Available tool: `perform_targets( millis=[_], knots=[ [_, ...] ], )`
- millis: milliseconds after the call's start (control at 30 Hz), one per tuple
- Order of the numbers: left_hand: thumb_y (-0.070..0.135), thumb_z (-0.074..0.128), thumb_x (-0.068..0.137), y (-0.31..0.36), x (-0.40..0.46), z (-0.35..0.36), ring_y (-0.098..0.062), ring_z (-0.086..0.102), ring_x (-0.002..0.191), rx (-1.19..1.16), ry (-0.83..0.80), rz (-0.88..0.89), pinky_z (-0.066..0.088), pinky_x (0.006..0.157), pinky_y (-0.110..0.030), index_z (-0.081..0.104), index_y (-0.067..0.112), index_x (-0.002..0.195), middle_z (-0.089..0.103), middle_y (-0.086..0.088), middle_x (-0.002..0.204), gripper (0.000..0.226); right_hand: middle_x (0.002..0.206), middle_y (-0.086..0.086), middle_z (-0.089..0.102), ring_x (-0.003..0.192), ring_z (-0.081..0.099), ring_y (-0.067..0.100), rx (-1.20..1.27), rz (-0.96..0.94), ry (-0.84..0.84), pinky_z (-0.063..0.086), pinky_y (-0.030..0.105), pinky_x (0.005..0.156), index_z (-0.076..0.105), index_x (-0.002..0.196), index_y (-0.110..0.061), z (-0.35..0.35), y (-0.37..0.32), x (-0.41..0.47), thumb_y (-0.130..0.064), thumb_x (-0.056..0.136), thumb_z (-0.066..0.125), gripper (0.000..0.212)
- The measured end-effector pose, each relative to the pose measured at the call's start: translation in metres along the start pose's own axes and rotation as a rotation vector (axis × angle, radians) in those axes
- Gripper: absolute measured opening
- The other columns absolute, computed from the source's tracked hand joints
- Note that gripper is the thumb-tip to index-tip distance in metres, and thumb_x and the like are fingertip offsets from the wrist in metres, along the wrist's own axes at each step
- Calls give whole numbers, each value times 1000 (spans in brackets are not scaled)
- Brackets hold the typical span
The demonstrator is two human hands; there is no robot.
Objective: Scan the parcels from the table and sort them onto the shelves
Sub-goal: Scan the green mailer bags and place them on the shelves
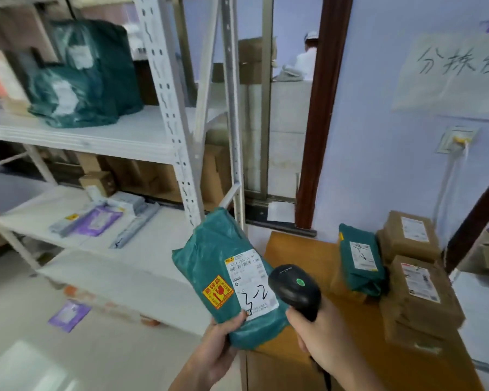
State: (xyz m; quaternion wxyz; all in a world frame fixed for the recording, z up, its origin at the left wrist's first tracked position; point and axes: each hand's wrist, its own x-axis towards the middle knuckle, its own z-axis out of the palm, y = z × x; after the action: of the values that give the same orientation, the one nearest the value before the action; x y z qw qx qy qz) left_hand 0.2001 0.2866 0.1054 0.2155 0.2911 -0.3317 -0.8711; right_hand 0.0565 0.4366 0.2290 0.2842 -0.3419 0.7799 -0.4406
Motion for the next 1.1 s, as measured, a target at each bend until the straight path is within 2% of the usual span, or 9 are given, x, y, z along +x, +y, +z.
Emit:
perform_targets(
  millis=[100, 167, 233, 333, 400, 500, 633, 833, 1100],
  knots=[
    [-2, 85, 76, 29, -25, -32, -41, 67, 122, -15, 86, 109, 63, 89, -47, 56, 10, 144, 68, -20, 137, 74, 43, 0, 51, 41, 51, 10, -62, -49, -74, 47, 31, 55, 59, 61, -13, 32, -25, 9, -18, 89, 69, 31],
    [5, 100, 55, 48, -36, -55, -42, 70, 116, -9, 201, 178, 63, 87, -48, 57, 6, 140, 70, -22, 131, 95, 44, 1, 53, 43, 55, 11, -89, -67, -87, 52, 36, 60, 63, 60, -14, 57, -43, 15, -20, 85, 74, 28],
    [18, 109, 25, 66, -47, -83, -42, 74, 105, 29, 312, 259, 64, 86, -52, 59, 1, 134, 74, -24, 119, 122, 46, 0, 56, 49, 58, 12, -112, -86, -106, 54, 35, 63, 69, 73, -15, 85, -63, 17, -23, 82, 77, 15],
    [30, 108, 7, 99, -68, -115, -33, 78, 86, 82, 334, 409, 65, 74, -43, 62, -4, 125, 80, -17, 99, 131, 52, -1, 61, 61, 66, 16, -119, -137, -142, 54, 26, 68, 68, 84, -26, 125, -99, 11, -31, 81, 74, 8],
    [21, 109, 27, 130, -88, -121, -33, 78, 95, 43, 324, 412, 65, 73, -39, 61, 2, 129, 79, -17, 109, 115, 58, 4, 67, 57, 68, 14, -115, -170, -165, 55, 24, 62, 66, 81, -26, 147, -125, 5, -32, 83, 72, 9],
    [9, 90, 67, 168, -121, -139, -40, 69, 121, 65, 219, 430, 62, 87, -43, 54, 11, 145, 70, -16, 134, 85, 61, 5, 68, 55, 66, 16, -94, -194, -204, 56, 32, 62, 64, 86, -25, 177, -163, 0, -34, 83, 68, 10],
    [10, 85, 70, 221, -146, -168, -35, 71, 119, 107, 272, 488, 63, 85, -39, 54, 11, 144, 72, -12, 132, 80, 56, 0, 63, 49, 61, 15, -79, -283, -226, 56, 39, 61, 64, 83, -23, 216, -202, -1, -36, 78, 66, 14],
    [4, 84, 79, 293, -161, -194, -30, 73, 114, 171, 241, 527, 63, 80, -34, 56, 13, 140, 75, -9, 128, 68, 50, -4, 60, 42, 55, 8, -57, -355, -189, 49, 21, 48, 61, 74, -22, 256, -253, 7, -20, 88, 65, 15],
    [13, 85, 76, 381, -137, -210, -31, 71, 118, 252, 198, 608, 61, 89, -39, 57, 16, 142, 73, -8, 131, 71, 44, -3, 58, 41, 53, 8, -14, -418, -176, 46, 20, 46, 59, 71, -20, 283, -308, 51, -18, 92, 63, 22]
  ],
)
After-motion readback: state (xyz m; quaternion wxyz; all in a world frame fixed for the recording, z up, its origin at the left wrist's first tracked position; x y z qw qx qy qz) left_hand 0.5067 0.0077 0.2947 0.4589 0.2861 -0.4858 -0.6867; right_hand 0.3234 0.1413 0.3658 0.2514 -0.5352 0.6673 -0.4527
